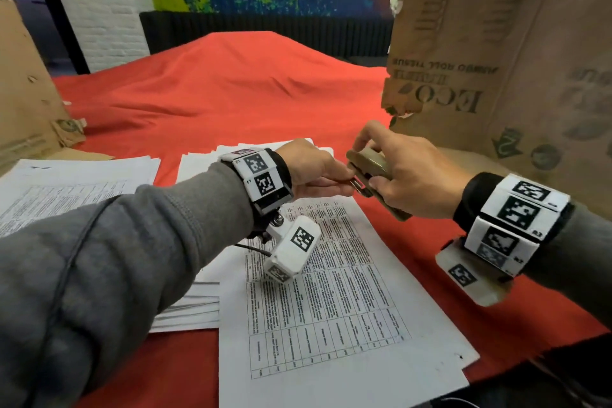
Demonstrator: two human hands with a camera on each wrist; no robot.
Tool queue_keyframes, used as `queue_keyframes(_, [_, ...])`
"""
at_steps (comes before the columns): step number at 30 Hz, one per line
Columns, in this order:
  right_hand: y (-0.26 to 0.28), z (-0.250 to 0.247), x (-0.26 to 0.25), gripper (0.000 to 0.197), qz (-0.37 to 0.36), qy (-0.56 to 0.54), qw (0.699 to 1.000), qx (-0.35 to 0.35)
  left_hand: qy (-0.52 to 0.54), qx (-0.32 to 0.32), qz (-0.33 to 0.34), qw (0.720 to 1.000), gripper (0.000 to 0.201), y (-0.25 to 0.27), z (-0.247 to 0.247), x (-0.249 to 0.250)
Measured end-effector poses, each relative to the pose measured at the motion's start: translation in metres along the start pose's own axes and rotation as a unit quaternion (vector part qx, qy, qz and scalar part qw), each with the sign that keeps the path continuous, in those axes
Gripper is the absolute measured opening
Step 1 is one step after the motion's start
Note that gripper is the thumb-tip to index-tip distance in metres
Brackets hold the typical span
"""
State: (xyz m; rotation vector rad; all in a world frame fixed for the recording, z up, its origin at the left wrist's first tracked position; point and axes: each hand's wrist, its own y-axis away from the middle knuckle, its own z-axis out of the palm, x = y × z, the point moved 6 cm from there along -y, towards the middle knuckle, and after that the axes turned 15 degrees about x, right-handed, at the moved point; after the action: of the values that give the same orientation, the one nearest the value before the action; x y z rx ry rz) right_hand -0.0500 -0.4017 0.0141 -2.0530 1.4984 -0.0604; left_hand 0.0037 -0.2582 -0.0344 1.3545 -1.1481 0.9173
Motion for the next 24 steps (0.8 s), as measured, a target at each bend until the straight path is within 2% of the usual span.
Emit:
queue_keyframes(4, [0.001, 0.0, 0.014, 0.043, 0.026, -0.003, 1.0, -0.01, 0.007, 0.038, 0.002, 0.999, 0.011, -0.008, -0.005, 0.0])
queue_keyframes(7, [-0.004, 0.004, 0.042, 0.035, 0.068, 0.028, 0.997, -0.039, 0.011, 0.059, 0.011, 0.998, 0.007, -0.012, -0.017, 0.0])
queue_keyframes(9, [-0.004, 0.011, 0.066, 0.032, 0.099, 0.082, 0.988, -0.085, 0.02, 0.048, 0.016, 0.999, 0.008, -0.009, -0.02, -0.001])
queue_keyframes(12, [-0.004, 0.023, 0.092, 0.038, 0.14, 0.121, 0.975, -0.12, 0.033, 0.011, 0.029, 0.999, 0.01, -0.001, -0.018, -0.002])
queue_keyframes(16, [-0.009, 0.028, 0.1, 0.031, 0.156, 0.136, 0.972, -0.115, 0.05, -0.026, 0.038, 0.998, 0.011, 0.004, -0.011, -0.003])
queue_keyframes(18, [-0.013, 0.021, 0.094, 0.03, 0.128, 0.151, 0.975, -0.103, 0.055, -0.045, 0.038, 0.997, 0.009, 0.005, -0.005, -0.003])
queue_keyframes(19, [-0.015, 0.015, 0.087, 0.032, 0.103, 0.143, 0.981, -0.075, 0.057, -0.052, 0.038, 0.996, 0.009, 0.006, -0.001, -0.003])
queue_keyframes(21, [-0.017, 0.0, 0.066, 0.033, 0.055, 0.026, 0.998, 0.001, 0.063, -0.069, 0.04, 0.995, 0.011, 0.008, 0.005, -0.001])
queue_keyframes(23, [-0.014, -0.006, 0.045, 0.037, 0.022, -0.162, 0.986, 0.015, 0.069, -0.084, 0.043, 0.993, 0.011, 0.009, 0.01, 0.001])
queue_keyframes(24, [-0.011, -0.006, 0.039, 0.039, 0.012, -0.221, 0.975, 0.009, 0.068, -0.091, 0.045, 0.992, 0.011, 0.01, 0.013, 0.002])
